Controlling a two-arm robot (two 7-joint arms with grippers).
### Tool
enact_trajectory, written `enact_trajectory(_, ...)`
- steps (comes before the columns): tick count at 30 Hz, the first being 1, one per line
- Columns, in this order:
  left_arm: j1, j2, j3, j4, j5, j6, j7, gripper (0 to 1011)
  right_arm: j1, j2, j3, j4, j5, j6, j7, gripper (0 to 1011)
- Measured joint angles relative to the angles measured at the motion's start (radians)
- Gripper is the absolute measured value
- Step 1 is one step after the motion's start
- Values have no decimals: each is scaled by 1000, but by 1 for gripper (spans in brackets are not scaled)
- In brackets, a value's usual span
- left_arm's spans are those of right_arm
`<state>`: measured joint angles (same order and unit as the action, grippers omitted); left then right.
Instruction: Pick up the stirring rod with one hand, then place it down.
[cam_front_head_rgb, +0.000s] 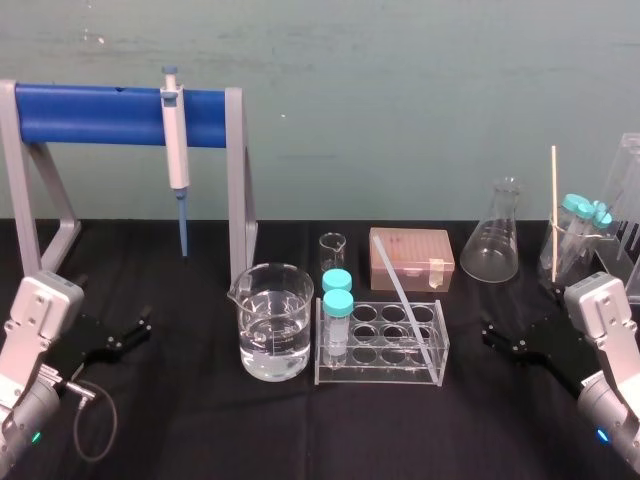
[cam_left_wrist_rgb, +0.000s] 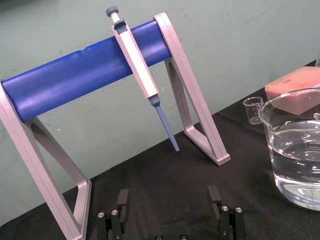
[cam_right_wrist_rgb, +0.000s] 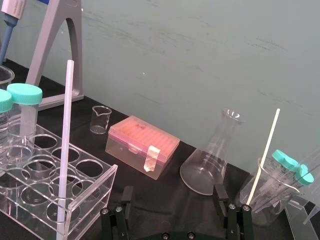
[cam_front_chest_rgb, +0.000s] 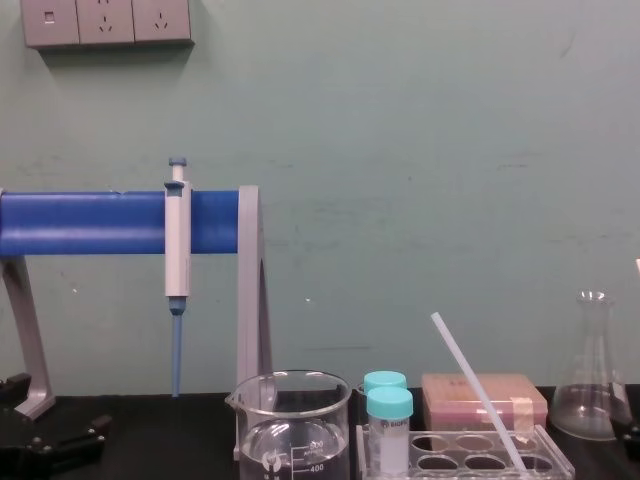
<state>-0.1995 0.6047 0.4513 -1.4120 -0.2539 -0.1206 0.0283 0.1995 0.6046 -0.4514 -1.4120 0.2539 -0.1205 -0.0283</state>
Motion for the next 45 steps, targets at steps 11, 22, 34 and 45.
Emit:
enact_trajectory(11,0,0,0,0,0,0,0,1000,0,0,0,0,0,0,0,1003)
enact_trajectory(22,0,0,0,0,0,0,0,1000,0,0,0,0,0,0,0,1003)
enact_trajectory(34,0,0,0,0,0,0,0,1000,0,0,0,0,0,0,0,1003)
enact_trajectory(45,0,0,0,0,0,0,0,1000,0,0,0,0,0,0,0,1003)
